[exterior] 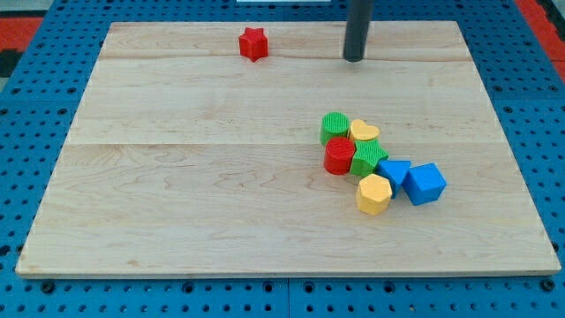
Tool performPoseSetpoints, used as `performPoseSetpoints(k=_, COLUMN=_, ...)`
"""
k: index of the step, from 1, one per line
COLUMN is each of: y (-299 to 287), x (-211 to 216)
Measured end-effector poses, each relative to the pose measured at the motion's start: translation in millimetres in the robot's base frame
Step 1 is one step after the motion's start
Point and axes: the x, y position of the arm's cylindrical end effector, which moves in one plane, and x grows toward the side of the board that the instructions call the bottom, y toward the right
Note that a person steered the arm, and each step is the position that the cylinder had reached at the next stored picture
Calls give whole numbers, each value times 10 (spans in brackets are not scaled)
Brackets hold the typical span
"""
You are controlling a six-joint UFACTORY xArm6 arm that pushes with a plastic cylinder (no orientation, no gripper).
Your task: Push the green star into the red circle
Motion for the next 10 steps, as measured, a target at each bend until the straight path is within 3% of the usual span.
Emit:
performPoseSetpoints(k=2, y=1087, x=461)
performPoseSetpoints(k=4, y=2036, x=1407)
performPoseSetpoints(k=5, y=1767, x=1867)
performPoseSetpoints(k=7, y=922, x=1817)
performPoseSetpoints(k=9, y=819, x=1718)
performPoseSetpoints(k=10, y=434, x=1837)
